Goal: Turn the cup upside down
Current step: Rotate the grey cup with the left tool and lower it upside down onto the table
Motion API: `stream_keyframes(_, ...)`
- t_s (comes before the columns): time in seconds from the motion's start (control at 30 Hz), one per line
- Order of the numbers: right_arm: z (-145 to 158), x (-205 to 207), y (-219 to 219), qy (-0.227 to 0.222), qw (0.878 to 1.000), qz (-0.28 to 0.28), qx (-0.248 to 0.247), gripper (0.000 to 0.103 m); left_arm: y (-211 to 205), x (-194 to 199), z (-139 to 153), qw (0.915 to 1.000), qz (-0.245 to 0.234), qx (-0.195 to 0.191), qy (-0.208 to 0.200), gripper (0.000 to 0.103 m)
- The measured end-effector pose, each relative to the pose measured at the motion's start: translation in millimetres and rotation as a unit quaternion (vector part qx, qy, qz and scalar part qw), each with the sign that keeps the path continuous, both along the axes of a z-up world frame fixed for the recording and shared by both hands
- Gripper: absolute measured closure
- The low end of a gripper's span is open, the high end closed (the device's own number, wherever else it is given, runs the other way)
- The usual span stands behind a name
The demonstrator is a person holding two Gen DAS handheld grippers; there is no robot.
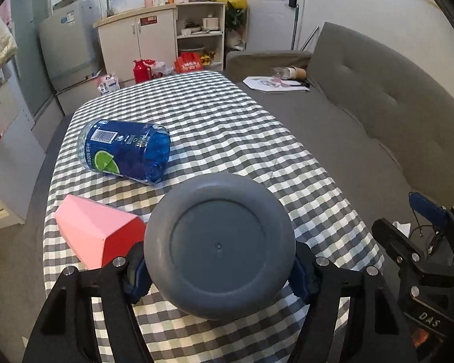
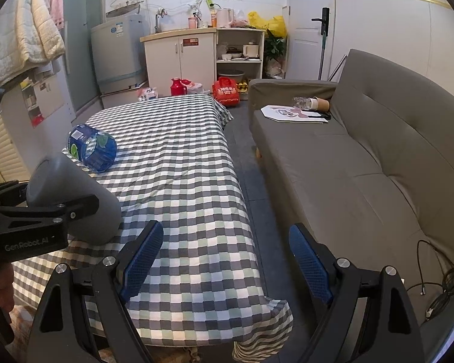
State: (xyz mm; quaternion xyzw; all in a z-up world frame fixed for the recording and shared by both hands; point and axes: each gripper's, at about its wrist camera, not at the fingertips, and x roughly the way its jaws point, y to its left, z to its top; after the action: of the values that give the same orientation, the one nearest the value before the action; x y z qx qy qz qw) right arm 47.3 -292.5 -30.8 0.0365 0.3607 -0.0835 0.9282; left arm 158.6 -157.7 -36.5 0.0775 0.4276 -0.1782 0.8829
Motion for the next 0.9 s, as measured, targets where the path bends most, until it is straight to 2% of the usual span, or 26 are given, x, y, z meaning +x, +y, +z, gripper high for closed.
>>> stream_keyframes(0.07,1,0,0,0.000,1.000,0.000,0.002,0.018,-3,-2,-1,1.0000,-0.006,0.006,-0.004,0.028)
stream_keyframes(0.13,3,-1,0,-0.001,1.000,-0.001,0.002,0.018,-7,-6,-3,0.9998,-0.018,0.011,-0.005,0.018)
stream_keyframes(0.17,4,-1,0,-0.002,1.000,-0.002,0.002,0.018,-9,-9,-5,0.9996,-0.023,0.017,-0.006,0.017)
stream_keyframes(0.3,4,-1,-1,-0.001,1.000,-0.002,0.005,0.018,-13,-12,-16,0.9989,-0.023,0.040,-0.010,0.017)
stream_keyframes(0.43,2,-2,0,0.003,1.000,-0.001,0.006,0.018,-11,-6,-32,0.9990,-0.019,0.035,0.019,0.017)
stream_keyframes(0.5,2,-2,-1,0.003,1.000,-0.001,0.007,0.018,-7,-4,-39,0.9993,-0.011,0.020,0.030,0.017)
stream_keyframes(0.53,2,-1,-1,0.002,1.000,-0.001,0.008,0.018,-4,-3,-41,0.9992,-0.007,0.007,0.038,0.019)
stream_keyframes(0.57,2,-1,0,0.003,1.000,0.000,0.008,0.018,-2,-1,-44,0.9990,-0.004,-0.001,0.045,0.029)
stream_keyframes(0.6,1,0,-1,0.004,1.000,0.000,0.008,0.018,0,0,-47,0.9989,0.002,0.001,0.047,0.034)
stream_keyframes(0.77,-6,2,-1,0.010,1.000,-0.001,0.012,0.018,-4,1,-49,0.9993,-0.005,0.014,0.034,0.034)
stream_keyframes(0.9,-10,2,0,0.014,1.000,-0.001,0.014,0.018,-6,6,-50,0.9995,-0.002,0.006,0.031,0.034)
